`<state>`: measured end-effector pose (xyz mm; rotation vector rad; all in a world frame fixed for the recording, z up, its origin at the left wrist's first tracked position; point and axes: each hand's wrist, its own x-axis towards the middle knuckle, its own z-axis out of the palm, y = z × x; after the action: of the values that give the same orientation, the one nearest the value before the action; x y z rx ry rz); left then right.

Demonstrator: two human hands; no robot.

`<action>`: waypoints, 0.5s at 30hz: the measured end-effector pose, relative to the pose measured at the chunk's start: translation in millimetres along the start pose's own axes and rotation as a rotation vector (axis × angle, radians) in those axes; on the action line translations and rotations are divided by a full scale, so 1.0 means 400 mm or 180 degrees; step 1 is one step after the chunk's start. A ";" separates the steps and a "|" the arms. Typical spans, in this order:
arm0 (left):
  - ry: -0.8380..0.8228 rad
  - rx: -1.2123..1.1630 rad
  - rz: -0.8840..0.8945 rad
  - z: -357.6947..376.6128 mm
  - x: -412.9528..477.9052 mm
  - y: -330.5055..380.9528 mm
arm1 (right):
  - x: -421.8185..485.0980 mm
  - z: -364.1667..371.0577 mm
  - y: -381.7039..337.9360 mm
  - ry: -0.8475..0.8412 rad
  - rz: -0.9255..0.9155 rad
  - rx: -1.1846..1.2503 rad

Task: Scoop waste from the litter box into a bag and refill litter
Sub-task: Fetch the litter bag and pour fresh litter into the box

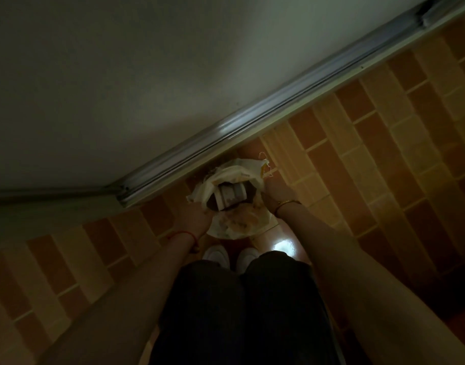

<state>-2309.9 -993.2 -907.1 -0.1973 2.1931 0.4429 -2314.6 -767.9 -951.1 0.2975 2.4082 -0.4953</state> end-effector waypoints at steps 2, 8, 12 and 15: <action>0.0097 0.0127 0.0034 -0.014 -0.001 -0.002 | -0.013 -0.017 -0.002 0.0034 0.0026 0.0062; 0.0160 0.0202 0.0205 -0.144 -0.103 0.021 | -0.107 -0.139 -0.031 -0.0062 0.0143 -0.0063; 0.0078 0.0361 0.0217 -0.222 -0.265 0.061 | -0.260 -0.238 -0.052 -0.0120 0.0187 0.0045; 0.0008 0.0306 0.0184 -0.285 -0.409 0.086 | -0.384 -0.313 -0.080 -0.0231 0.0245 0.0132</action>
<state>-2303.3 -1007.3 -705.4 -0.0826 2.2212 0.3684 -2278.1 -757.0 -754.0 0.3824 2.3093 -0.5131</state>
